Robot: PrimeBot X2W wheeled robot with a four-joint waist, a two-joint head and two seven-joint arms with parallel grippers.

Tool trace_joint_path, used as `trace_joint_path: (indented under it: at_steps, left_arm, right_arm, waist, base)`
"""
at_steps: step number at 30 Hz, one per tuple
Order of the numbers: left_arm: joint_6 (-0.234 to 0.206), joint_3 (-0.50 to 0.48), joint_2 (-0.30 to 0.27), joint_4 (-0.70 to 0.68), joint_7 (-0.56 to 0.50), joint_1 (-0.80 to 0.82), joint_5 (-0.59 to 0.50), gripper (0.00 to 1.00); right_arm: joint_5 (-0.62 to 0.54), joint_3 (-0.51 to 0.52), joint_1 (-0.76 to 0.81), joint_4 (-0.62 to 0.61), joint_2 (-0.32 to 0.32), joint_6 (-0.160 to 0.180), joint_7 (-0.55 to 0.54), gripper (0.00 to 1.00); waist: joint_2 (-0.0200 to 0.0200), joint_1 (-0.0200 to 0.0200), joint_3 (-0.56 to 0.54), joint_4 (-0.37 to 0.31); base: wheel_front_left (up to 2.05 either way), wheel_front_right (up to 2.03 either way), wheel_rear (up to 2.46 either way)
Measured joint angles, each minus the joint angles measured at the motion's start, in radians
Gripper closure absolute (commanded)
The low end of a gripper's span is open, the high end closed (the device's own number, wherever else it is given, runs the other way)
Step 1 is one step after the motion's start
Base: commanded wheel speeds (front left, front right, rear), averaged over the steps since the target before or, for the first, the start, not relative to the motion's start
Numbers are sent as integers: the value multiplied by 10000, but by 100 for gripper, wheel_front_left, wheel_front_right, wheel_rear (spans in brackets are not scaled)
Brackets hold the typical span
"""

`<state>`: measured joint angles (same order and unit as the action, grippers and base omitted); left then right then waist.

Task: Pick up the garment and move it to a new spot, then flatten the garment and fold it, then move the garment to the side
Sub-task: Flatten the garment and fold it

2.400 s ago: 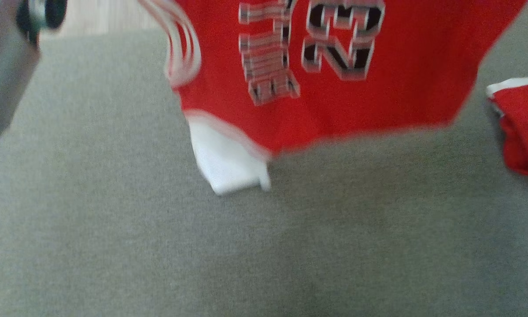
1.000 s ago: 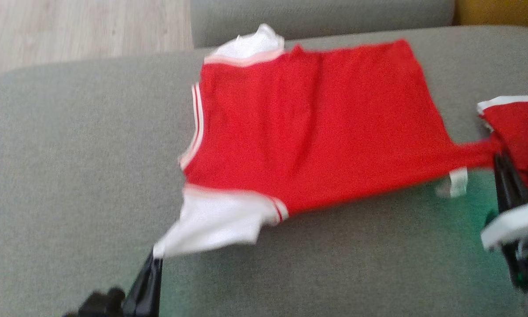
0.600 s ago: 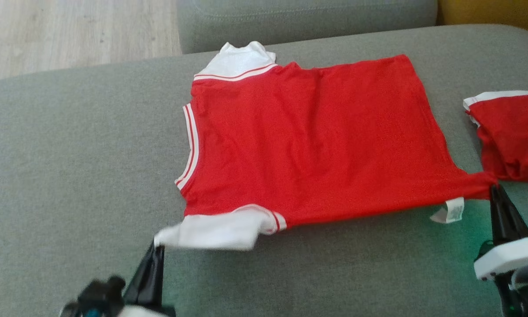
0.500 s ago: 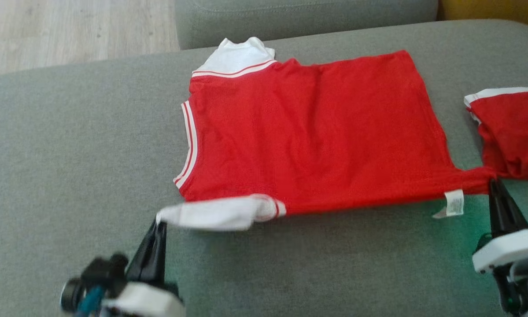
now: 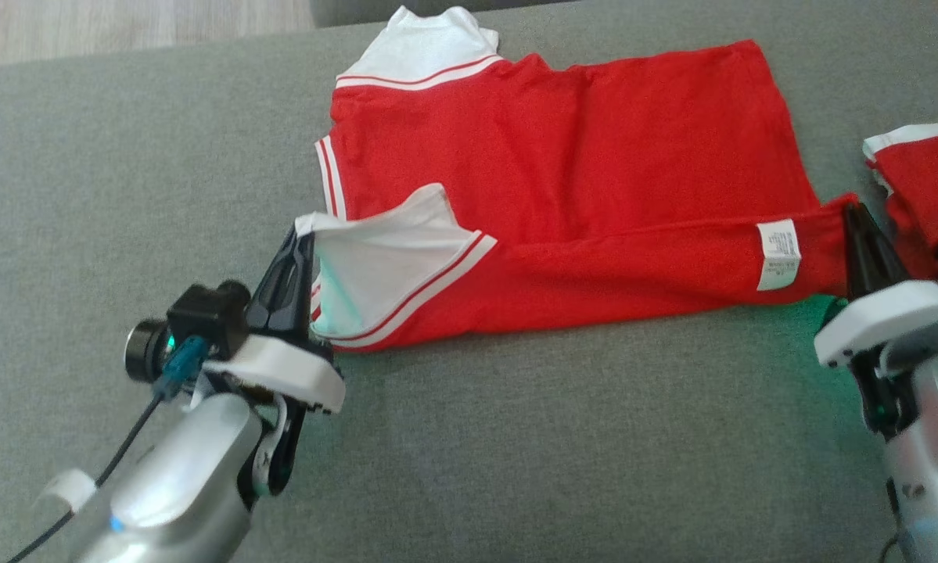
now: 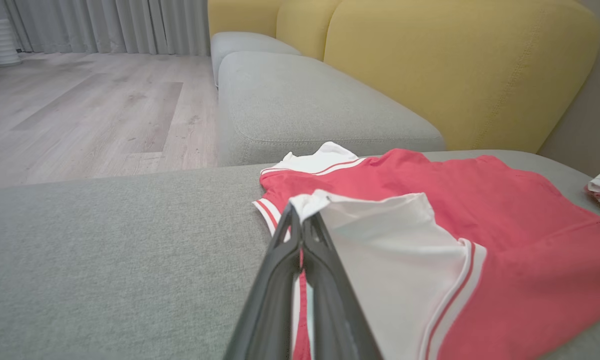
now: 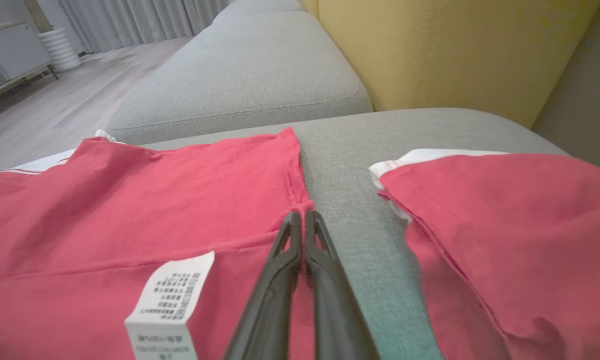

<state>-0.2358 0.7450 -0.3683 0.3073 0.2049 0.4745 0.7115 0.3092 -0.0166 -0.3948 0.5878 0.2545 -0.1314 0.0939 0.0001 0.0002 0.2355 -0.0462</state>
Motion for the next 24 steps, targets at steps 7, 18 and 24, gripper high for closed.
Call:
trace_joint_path:
  at_steps: [7,18,24]
  left_arm:
    - [431,38,311,830,182,570,-148,100]
    - [859,-502,853,1488,445,912,-644,96]
    - [736,-1553,1166,809,487,818,-1674,0]
  right_arm:
    - [144,-589,-985,1206,140,0,414,95]
    - [535,-1152,-1902,2556,366,0,1371,0]
    - [558,-947,-1927,1887,357,0,1544,0]
  waist:
    - [0,0,294,94]
    - [0,-2,476,274]
    - [0,-2,540,249]
  base:
    - [0,0,0]
    - [0,0,0]
    - [0,0,0]
